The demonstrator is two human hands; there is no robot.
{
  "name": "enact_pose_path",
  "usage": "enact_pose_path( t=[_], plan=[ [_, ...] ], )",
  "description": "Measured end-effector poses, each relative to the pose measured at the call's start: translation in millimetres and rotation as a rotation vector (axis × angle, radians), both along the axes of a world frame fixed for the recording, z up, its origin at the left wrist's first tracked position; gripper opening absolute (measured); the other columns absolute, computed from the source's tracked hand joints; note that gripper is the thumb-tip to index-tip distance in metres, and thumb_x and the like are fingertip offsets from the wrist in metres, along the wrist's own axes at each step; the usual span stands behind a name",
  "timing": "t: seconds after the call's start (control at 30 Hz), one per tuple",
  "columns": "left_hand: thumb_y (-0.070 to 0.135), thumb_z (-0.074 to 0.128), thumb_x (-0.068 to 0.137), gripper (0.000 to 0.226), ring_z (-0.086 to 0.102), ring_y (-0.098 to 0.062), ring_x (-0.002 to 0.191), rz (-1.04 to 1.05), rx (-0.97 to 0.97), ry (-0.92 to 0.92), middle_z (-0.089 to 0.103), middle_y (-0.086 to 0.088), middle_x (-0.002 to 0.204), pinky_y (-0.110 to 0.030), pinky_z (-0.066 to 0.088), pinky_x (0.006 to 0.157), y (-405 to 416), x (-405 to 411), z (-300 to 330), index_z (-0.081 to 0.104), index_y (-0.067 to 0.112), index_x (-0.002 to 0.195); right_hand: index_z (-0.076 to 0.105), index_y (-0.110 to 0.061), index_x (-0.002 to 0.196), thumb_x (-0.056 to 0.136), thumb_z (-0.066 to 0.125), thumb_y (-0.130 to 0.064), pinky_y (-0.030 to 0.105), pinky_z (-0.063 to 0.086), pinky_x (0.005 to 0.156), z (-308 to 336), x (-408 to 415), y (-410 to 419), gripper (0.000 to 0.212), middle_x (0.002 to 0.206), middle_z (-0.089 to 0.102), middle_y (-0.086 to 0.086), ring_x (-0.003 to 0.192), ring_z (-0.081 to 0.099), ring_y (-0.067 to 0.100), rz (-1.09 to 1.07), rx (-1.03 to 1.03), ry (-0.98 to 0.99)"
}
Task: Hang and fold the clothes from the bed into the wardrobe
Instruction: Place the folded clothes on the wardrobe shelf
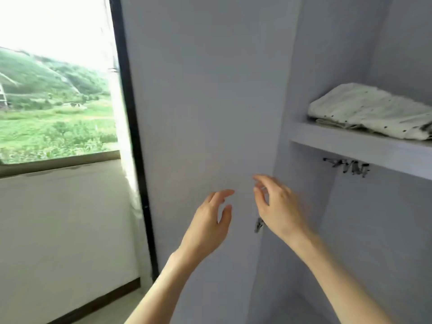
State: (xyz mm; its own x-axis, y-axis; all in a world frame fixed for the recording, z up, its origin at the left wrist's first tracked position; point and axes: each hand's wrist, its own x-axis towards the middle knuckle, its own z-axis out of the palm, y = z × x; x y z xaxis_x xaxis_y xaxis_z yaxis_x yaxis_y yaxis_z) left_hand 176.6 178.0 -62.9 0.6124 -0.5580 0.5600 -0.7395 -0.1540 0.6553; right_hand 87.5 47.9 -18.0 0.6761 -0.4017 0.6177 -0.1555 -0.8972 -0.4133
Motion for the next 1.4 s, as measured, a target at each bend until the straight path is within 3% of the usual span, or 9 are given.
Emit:
enact_pose_path(
  t=[0.17, 0.37, 0.57, 0.77, 0.93, 1.1, 1.4],
  plan=[
    [0.009, 0.046, 0.095, 0.032, 0.058, -0.012, 0.103, 0.197, 0.105, 0.150, 0.058, 0.002, 0.122, -0.033, 0.046, 0.095, 157.3, -1.9, -71.3, 0.054, 0.014, 0.126, 0.058, -0.020, 0.122, 0.096, 0.049, -0.023, 0.033, 0.047, 0.082, -72.5, 14.1, 132.5, 0.029, 0.109, 0.065, -0.003, 0.102, 0.060, 0.020, 0.224, 0.082, 0.229],
    [0.008, 0.047, 0.095, 0.032, 0.056, -0.007, 0.097, 0.510, 0.133, 0.314, 0.060, 0.000, 0.120, -0.016, 0.042, 0.087, 334.4, -30.7, -112.9, 0.054, 0.013, 0.126, 0.054, -0.023, 0.126, 0.096, 0.047, -0.027, 0.032, 0.045, 0.088, -121.0, 38.2, 283.3, 0.031, 0.114, 0.061, -0.005, 0.104, 0.058, 0.017, 0.564, 0.096, 0.463],
    [0.014, 0.049, 0.095, 0.028, 0.056, -0.005, 0.097, 0.956, 0.073, 0.488, 0.060, 0.004, 0.110, -0.019, 0.044, 0.089, 515.3, -108.5, -133.9, 0.057, 0.017, 0.122, 0.052, -0.021, 0.129, 0.096, 0.047, -0.030, 0.030, 0.043, 0.089, -150.0, 56.7, 463.7, 0.034, 0.110, 0.063, -0.004, 0.107, 0.059, 0.018, 0.982, -0.005, 0.670],
    [0.019, 0.045, 0.098, 0.029, 0.054, -0.007, 0.105, 1.371, 0.004, 0.666, 0.057, 0.002, 0.120, -0.021, 0.043, 0.091, 645.1, -217.7, -148.6, 0.054, 0.018, 0.125, 0.049, -0.020, 0.132, 0.096, 0.046, -0.033, 0.031, 0.045, 0.092, -174.8, 22.0, 638.8, 0.038, 0.118, 0.062, -0.001, 0.110, 0.058, 0.017, 1.431, -0.166, 0.758],
    [0.020, 0.041, 0.100, 0.030, 0.049, -0.006, 0.104, 1.660, -0.070, 0.805, 0.053, 0.003, 0.123, -0.016, 0.036, 0.084, 715.9, -306.5, -160.1, 0.052, 0.018, 0.128, 0.049, -0.019, 0.132, 0.096, 0.048, -0.033, 0.033, 0.045, 0.092, -194.5, -30.0, 756.0, 0.039, 0.123, 0.062, 0.003, 0.112, 0.058, 0.020, 1.741, -0.312, 0.803],
    [0.022, 0.042, 0.099, 0.031, 0.051, -0.014, 0.115, 1.920, -0.169, 0.932, 0.053, 0.000, 0.127, -0.020, 0.039, 0.090, 755.1, -388.1, -171.2, 0.052, 0.016, 0.128, 0.040, -0.020, 0.139, 0.097, 0.043, -0.040, 0.037, 0.043, 0.097, -215.7, -95.9, 855.2, 0.046, 0.134, 0.054, 0.004, 0.121, 0.052, 0.023, 2.043, -0.655, 0.788],
    [0.017, 0.046, 0.097, 0.031, 0.052, -0.014, 0.119, 2.115, -0.304, 1.137, 0.056, 0.001, 0.127, -0.013, 0.034, 0.085, 778.7, -525.4, -231.1, 0.055, 0.013, 0.127, 0.034, -0.017, 0.143, 0.099, 0.041, -0.038, 0.037, 0.039, 0.102, -266.5, -232.9, 950.3, 0.049, 0.139, 0.047, 0.008, 0.127, 0.045, 0.026, 2.292, -0.991, 0.881]
  ],
)
